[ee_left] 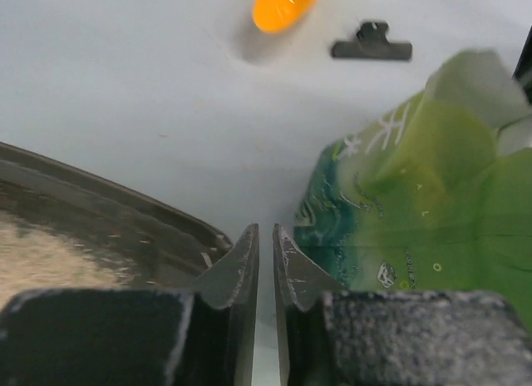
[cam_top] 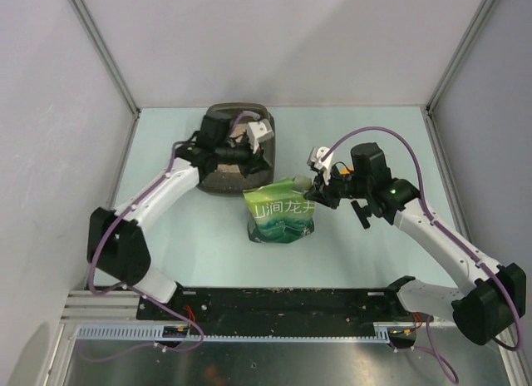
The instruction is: Fill the litter box with clean litter
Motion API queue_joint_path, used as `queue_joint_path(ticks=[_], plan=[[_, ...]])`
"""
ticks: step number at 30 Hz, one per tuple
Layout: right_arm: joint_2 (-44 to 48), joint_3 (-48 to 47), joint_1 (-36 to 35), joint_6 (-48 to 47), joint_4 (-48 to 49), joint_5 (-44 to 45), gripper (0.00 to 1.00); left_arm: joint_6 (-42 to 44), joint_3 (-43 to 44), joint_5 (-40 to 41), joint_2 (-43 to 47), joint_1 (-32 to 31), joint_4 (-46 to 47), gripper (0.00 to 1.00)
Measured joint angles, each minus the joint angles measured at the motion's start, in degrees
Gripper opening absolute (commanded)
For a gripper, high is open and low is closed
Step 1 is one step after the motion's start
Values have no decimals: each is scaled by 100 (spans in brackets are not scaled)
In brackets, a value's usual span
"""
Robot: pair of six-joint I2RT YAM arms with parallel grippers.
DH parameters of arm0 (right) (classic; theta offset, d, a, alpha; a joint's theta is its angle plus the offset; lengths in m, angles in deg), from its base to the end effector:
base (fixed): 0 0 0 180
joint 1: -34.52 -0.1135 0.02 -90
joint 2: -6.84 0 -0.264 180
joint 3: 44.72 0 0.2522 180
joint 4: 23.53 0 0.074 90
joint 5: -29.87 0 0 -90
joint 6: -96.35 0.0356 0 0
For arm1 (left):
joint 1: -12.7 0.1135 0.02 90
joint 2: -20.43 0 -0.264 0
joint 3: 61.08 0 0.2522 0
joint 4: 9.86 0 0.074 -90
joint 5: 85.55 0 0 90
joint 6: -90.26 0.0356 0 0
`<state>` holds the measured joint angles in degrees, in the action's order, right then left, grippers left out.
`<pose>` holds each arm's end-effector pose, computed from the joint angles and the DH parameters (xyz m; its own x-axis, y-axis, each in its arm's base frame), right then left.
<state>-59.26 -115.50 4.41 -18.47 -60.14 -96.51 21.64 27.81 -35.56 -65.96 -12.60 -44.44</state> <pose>0.2070 0.1444 0.3211 -0.0629 -0.4272 -0.9020 -0.9539 0.2916 -0.0715 0.2986 -0.1665 0.3342 -0.1482 0.3789 -0.9135 0.9385 0.3453 -0.0091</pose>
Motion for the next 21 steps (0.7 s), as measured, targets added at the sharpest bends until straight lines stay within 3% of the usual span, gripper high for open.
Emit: queue_joint_path(ticks=[16, 21], plan=[[24, 0, 186, -39, 0, 236, 22, -345, -109, -892, -955, -909, 1182, 15], [39, 0, 251, -74, -4, 341, 39, -496, -44, -1051, -1200, -1023, 1368, 15]])
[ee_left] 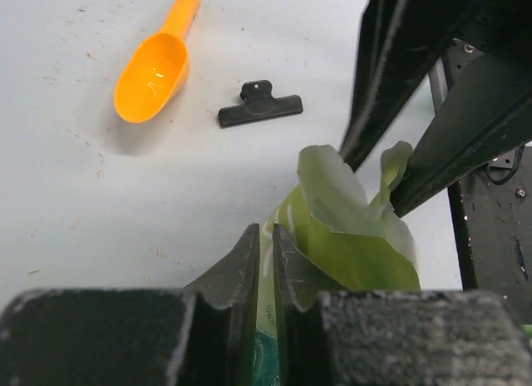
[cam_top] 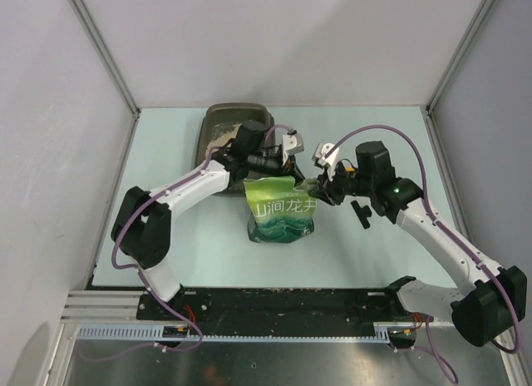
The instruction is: Fill the litter box with clean litter
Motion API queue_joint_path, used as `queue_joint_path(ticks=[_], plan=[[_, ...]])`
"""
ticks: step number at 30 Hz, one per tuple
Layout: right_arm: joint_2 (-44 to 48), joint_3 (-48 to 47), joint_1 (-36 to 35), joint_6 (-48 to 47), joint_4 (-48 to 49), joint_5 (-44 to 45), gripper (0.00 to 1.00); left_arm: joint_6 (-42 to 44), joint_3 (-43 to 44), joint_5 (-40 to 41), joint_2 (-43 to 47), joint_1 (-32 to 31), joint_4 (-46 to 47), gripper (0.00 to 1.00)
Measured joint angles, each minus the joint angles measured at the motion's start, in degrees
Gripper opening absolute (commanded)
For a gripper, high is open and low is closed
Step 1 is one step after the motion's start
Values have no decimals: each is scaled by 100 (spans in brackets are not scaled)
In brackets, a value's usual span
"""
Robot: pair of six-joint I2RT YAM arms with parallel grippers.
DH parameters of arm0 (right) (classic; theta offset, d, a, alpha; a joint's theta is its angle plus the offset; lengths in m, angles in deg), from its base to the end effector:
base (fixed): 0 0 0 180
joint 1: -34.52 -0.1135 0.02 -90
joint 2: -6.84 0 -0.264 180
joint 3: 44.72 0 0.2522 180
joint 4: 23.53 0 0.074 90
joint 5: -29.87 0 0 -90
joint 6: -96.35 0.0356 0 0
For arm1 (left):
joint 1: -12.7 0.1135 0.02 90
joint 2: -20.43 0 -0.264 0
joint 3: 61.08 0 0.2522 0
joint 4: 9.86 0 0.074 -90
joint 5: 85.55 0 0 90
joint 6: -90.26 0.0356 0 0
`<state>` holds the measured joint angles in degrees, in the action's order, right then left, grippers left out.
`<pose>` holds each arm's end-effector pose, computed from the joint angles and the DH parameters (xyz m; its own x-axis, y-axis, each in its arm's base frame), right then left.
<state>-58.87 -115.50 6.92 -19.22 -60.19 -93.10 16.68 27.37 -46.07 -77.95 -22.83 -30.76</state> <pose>0.2135 0.1335 0.3220 -0.0737 -0.4471 -0.8914 -0.9216 0.3722 -0.1105 0.3013 -0.2489 0.2817 -0.1431 0.3231 -0.9355 0.9897 0.0427 -0.1367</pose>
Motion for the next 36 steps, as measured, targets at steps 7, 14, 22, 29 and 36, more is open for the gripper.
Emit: queue_joint_path(ticks=[7, 14, 22, 29, 36], plan=[[20, 37, 46, -11, 33, 219, 41, -127, 0, -234, -9, 2, 153, 15], [46, 90, 48, 42, 85, 391, 33, -201, 2, -236, -9, 2, 216, 15], [114, 96, 125, 144, 57, 581, 61, -249, 2, -243, -9, 4, 232, 15], [96, 96, 212, 208, 92, 420, 64, -302, 2, -304, -9, 7, 236, 14], [-170, 96, 527, 247, 120, -455, 63, -396, 0, -496, -9, 63, 238, 12]])
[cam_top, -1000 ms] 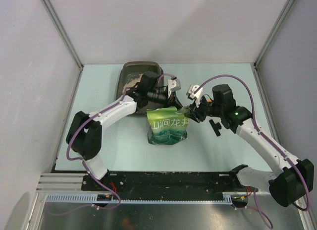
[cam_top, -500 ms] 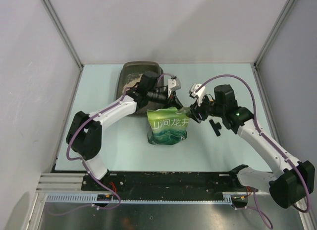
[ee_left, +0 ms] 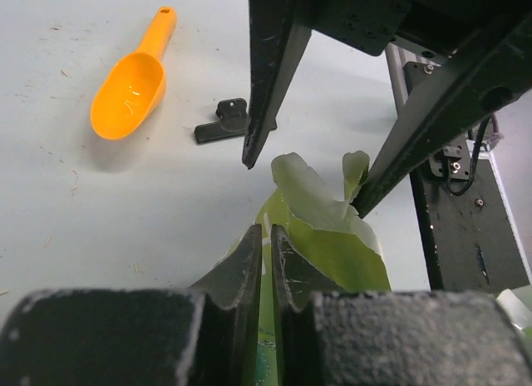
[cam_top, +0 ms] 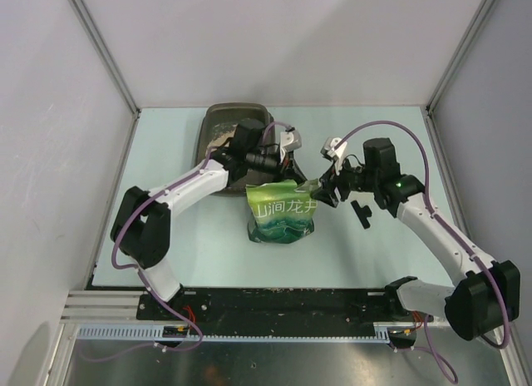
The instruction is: Fill the litter box with clean litter
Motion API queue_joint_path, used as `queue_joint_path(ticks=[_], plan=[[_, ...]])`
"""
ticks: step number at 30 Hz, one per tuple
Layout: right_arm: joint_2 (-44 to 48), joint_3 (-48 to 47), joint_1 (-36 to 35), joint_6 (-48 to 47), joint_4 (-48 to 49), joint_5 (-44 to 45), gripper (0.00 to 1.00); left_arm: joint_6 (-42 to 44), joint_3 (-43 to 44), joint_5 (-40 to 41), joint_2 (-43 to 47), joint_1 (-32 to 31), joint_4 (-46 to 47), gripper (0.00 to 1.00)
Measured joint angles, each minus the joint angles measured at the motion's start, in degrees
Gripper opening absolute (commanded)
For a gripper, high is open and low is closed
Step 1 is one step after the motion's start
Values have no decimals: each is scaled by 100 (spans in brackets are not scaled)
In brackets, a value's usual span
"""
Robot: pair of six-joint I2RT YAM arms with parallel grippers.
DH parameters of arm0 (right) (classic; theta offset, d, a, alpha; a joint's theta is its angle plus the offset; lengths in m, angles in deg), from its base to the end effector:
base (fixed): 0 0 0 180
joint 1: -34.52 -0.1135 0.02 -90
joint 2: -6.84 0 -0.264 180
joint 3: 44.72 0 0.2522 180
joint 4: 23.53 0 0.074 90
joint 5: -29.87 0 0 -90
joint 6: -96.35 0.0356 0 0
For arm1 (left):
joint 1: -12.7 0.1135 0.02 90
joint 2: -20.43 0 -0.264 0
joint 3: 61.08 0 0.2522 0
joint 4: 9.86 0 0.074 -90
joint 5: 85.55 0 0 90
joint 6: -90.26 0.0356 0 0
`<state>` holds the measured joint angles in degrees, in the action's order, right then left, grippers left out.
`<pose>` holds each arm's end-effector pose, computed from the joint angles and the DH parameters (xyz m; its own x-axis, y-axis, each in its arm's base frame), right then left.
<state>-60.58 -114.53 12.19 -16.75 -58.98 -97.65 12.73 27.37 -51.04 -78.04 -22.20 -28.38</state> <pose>0.2288 0.1174 0.3120 -0.1607 -0.4024 -0.9013 -0.9095 0.4151 -0.0232 0.3030 -0.2472 0.2857 -0.1844 0.2778 -0.9428 0.9808 -0.0097 -0.1947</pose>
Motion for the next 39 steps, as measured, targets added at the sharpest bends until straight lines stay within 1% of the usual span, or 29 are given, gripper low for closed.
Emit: queue_joint_path(ticks=[9, 16, 22, 27, 28, 32, 34, 35, 36, 37, 39], plan=[[-361, 17, 334, 92, 479, -879, 63, -199, 0, -225, -4, 221, 4, 10], [-737, 22, 345, 535, 1172, -1478, 61, -260, 2, -337, -76, 291, -7, 9], [-1008, 22, 175, 713, 1434, -1810, 55, -306, 2, -393, -87, 328, -24, 9], [-1141, 22, 175, 811, 1576, -1987, 46, -328, 2, -437, -87, 398, -52, 8], [-1163, 22, 175, 831, 1602, -2015, 42, -334, 0, -446, -87, 409, -57, 8], [-1189, 55, 212, 970, 1668, -2142, 42, -343, 2, -459, -87, 448, -72, 9], [-1189, 105, 243, 1086, 1742, -2197, 46, -345, 0, -470, -87, 472, -74, 11], [-1189, 138, 273, 1200, 1792, -2232, 46, -350, 0, -476, -87, 494, -76, 14], [-1189, 186, 315, 1327, 1875, -2271, 47, -354, 0, -481, -87, 527, -81, 19], [-1187, 225, 348, 1436, 1950, -2308, 47, -356, 0, -481, -87, 564, -85, 29], [-1187, 339, 442, 1729, 2140, -2389, 47, -372, 0, -490, -83, 688, -149, 35]])
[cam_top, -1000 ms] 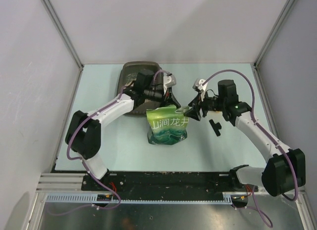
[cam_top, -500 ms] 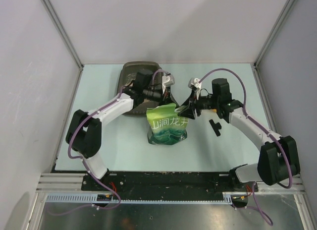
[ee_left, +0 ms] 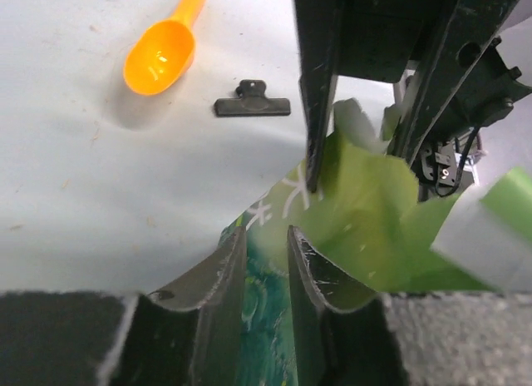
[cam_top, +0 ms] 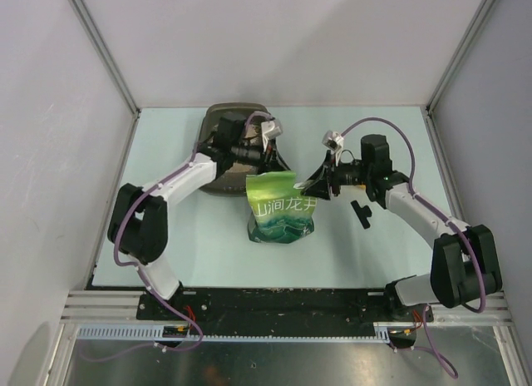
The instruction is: Fill the litter box with clean litter
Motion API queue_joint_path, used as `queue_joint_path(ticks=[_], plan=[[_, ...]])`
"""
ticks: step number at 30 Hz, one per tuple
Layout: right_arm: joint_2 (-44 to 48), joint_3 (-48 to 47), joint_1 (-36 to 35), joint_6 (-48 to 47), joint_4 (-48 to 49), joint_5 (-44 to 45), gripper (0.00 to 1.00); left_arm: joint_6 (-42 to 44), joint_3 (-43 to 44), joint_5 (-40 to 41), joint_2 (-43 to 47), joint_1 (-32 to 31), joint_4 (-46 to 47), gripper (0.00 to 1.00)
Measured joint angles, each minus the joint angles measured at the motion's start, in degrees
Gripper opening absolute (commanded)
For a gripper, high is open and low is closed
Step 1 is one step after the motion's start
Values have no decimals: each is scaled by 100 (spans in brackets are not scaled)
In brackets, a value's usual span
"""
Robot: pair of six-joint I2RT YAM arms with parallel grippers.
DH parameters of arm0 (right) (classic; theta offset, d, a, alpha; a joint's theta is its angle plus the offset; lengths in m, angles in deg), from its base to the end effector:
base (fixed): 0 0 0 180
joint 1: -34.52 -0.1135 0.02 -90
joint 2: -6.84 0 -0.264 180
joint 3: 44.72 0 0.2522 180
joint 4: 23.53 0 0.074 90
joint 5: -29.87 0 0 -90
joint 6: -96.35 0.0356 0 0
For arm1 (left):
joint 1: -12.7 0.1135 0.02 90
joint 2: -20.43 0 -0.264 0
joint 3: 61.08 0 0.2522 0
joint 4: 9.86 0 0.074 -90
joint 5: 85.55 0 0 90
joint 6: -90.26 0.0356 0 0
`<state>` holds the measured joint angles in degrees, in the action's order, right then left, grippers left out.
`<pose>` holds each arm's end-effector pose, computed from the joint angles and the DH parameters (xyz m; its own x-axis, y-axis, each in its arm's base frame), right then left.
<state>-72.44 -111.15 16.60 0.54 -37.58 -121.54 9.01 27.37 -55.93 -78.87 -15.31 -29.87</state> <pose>0.2739 0.1214 0.2756 -0.3379 -0.1602 -0.9274 -0.9313 0.1992 0.3050 0.3289 -0.2100 0.2796 -0.3121 0.2512 -0.9163 0.9495 0.0483 -0.3101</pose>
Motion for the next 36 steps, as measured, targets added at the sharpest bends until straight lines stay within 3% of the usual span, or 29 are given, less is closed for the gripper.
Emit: queue_joint_path(ticks=[5, 10, 17, 24, 31, 36], plan=[[22, 243, 57, 546, 413, -94, 46, -9, -46, 59, 249, 463, -396, 50], [94, 400, 70, 960, 728, -96, 35, 164, -358, 293, 1045, 1113, -1036, 63], [120, 498, 94, 1394, 935, -96, 21, 374, -986, 553, 2133, 2081, -1891, 66], [118, 503, 85, 1742, 979, -74, 8, 372, -1799, -76, 2911, 2992, -2312, 68], [151, 498, 87, 1764, 817, 26, 5, 481, -2059, -494, 3499, 2455, -2369, 70], [262, 494, 76, 1604, 570, 160, 5, 212, -2430, -564, 3547, 1939, -1539, 70]])
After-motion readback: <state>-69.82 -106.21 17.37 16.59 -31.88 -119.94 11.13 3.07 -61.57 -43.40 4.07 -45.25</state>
